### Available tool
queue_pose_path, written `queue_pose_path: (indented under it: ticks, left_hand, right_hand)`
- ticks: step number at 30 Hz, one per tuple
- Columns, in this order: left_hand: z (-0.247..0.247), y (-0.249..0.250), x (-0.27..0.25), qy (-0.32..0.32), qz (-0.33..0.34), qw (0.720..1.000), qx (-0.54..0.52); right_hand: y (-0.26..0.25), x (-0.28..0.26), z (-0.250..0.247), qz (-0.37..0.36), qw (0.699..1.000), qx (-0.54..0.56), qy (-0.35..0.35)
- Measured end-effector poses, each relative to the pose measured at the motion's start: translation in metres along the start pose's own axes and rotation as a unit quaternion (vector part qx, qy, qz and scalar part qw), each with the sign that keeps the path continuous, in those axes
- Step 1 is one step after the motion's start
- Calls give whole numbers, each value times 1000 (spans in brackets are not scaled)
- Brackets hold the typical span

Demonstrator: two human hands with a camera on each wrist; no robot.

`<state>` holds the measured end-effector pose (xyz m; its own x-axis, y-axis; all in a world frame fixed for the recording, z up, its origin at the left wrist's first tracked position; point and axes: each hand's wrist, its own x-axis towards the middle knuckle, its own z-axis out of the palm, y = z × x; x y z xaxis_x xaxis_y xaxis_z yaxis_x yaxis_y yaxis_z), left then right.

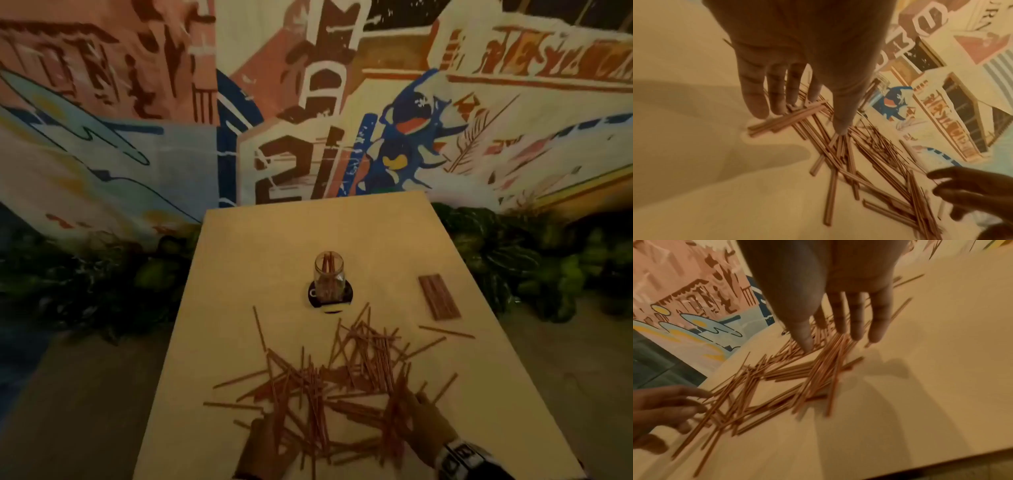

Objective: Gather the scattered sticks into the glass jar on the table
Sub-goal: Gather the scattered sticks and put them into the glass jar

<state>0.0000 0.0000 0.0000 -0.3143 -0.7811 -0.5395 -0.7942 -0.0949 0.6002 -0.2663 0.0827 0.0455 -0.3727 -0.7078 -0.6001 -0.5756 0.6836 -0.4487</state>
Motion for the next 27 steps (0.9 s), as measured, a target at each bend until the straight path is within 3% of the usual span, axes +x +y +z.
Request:
queue_pose_path:
  ticks: [1,4,6,9,14,19,27]
  left_hand:
    - [-9,14,10,-4,10,1000,-10]
    - [-22,35,29,25,-82,996,-39]
    - [-19,38,32,25,-133,990,-47]
    - [-19,48,33,38,-157,985,-64]
    - [-20,56,47,24,-160,987,-2]
    - [-22,61,52,15,-116,991,58]
    - [-27,61,59,38,-115,993,-12]
  right_hand:
    - [-8,6,5,36,999,27,17]
    - [-24,12,16,143,985,88,40]
    - [-29,16,21,180,980,76,46]
    - [-35,21,27,218,969,82,80]
    - [-42,27,28,197,968,94,122]
    - [-40,29,19,180,966,137,127]
    - [-14,46,-9,197,935,277,104]
